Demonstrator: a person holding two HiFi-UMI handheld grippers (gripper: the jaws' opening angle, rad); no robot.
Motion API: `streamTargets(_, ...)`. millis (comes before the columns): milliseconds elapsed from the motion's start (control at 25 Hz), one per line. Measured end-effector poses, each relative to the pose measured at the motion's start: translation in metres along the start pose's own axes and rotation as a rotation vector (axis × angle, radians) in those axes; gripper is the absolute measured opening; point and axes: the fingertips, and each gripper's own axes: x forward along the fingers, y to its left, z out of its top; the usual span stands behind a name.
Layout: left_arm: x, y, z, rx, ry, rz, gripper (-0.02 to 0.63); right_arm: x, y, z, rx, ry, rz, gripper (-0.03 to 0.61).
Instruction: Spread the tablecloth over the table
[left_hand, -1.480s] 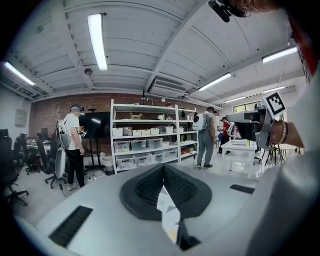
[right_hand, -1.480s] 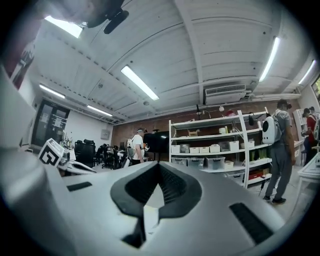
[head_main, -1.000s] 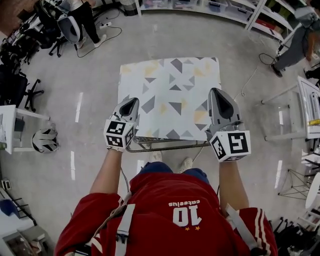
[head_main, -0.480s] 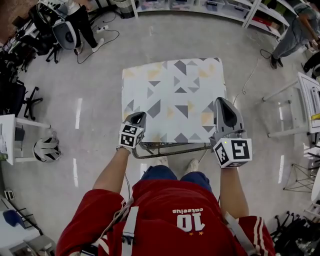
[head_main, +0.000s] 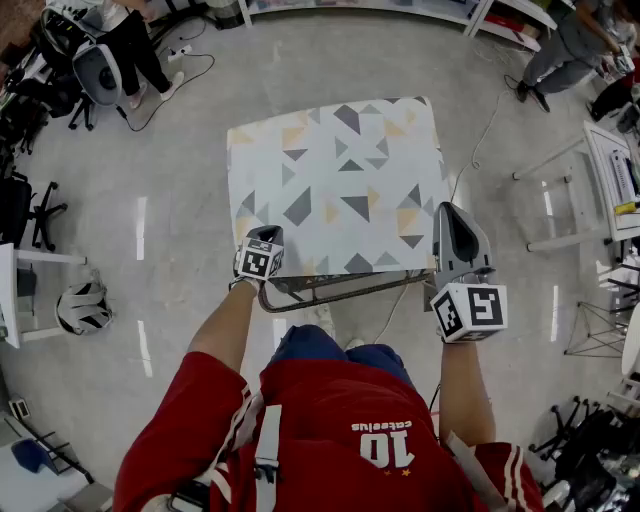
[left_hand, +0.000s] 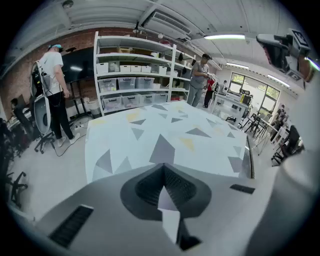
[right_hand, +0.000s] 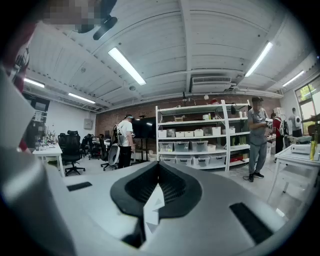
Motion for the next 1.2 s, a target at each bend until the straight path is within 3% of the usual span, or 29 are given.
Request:
streamTargets(400, 0.037, -0.007, -0.044, 0.008, 0.145, 0.02, 0.005, -0.024, -0.02, -0.031, 0.025, 0.051, -0.018, 0.014)
streamTargets(720, 0.035, -0.007, -0.053, -0.081, 0.174, 0.063, 0.006, -0.029, -0.024, -0.031, 0.018, 0.064, -0.012, 0.014)
streamTargets(1200, 0.028, -0.049, -0.061, 0.055, 0.278, -0.018, 0.006, -0.03, -0.035, -0.021, 0.043, 0.057, -0.007, 0.014)
